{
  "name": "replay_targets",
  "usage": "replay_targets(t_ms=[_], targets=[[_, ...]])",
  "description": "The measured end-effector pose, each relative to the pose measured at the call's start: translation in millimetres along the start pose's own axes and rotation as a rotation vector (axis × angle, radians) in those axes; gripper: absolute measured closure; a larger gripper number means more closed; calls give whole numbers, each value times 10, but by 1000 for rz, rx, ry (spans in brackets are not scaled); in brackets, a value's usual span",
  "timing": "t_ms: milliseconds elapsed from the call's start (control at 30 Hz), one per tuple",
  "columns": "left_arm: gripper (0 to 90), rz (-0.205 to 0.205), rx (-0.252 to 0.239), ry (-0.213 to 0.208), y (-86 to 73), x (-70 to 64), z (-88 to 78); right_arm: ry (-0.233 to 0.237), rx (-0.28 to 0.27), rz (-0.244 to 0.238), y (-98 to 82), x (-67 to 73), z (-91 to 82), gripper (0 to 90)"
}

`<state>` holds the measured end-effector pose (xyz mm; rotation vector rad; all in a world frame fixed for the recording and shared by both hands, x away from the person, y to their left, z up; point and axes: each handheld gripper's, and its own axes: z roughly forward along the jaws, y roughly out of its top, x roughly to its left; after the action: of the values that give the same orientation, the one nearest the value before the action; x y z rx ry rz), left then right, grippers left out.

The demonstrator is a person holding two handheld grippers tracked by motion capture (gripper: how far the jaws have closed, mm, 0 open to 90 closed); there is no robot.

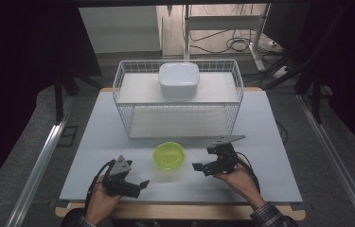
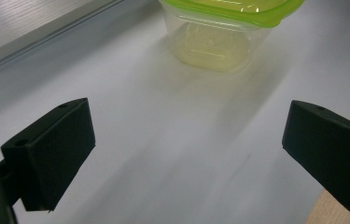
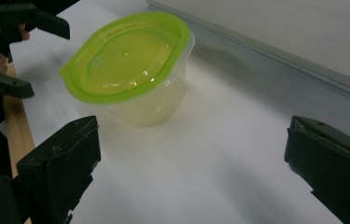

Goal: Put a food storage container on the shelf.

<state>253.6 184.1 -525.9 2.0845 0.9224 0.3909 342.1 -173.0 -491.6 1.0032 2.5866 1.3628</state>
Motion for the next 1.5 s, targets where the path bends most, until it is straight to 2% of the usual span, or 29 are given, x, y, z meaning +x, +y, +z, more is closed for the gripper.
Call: replay_targets(t_ms=[133, 167, 233, 267, 300, 333, 467, 667, 700, 733, 900, 933, 1000, 1033, 1100, 1200, 1300, 1500], targets=[[22, 3, 2, -1, -1, -4, 7, 16, 12, 28, 83, -27, 34, 44], [23, 5, 3, -1, -1, -5, 8, 21, 11, 53, 159, -53, 55, 97], [23, 6, 2, -2, -2, -6, 9, 38, 9, 85, 209, -84, 78, 139], [24, 8, 4, -2, -3, -4, 8, 55, 13, 118, 245, -118, 102, 166], [24, 8, 4, -2, -3, -4, 8, 55, 13, 118, 245, -118, 102, 166], [25, 8, 5, -3, -4, -3, 10, 88, 12, 165, 288, -180, 158, 232], [26, 13, 9, -6, -6, -7, 17, 146, 23, 213, 326, -235, 273, 317], [28, 30, 16, -9, -5, -20, 24, 174, 41, 262, 410, -226, 432, 447], [28, 30, 16, -9, -5, -20, 24, 174, 41, 262, 410, -226, 432, 447], [29, 33, 15, -11, -6, -24, 25, 191, 58, 292, 424, -232, 482, 488], [31, 45, 20, -20, -6, -38, 36, 199, 75, 333, 412, -266, 557, 559], [31, 51, 23, -20, -4, -45, 38, 206, 76, 354, 409, -275, 570, 575], [31, 58, 24, -21, -3, -54, 42, 218, 76, 366, 406, -285, 583, 591], [31, 68, 27, -20, -2, -64, 46, 230, 83, 383, 402, -290, 606, 626], [31, 74, 28, -19, -1, -71, 49, 226, 93, 383, 399, -284, 628, 664], [31, 76, 27, -19, 0, -72, 48, 238, 93, 398, 399, -278, 636, 751], [32, 75, 25, -17, 0, -70, 43, 247, 93, 415, 404, -280, 635, 799], [32, 74, 23, -13, 0, -65, 39, 262, 94, 441, 417, -245, 615, 816]])
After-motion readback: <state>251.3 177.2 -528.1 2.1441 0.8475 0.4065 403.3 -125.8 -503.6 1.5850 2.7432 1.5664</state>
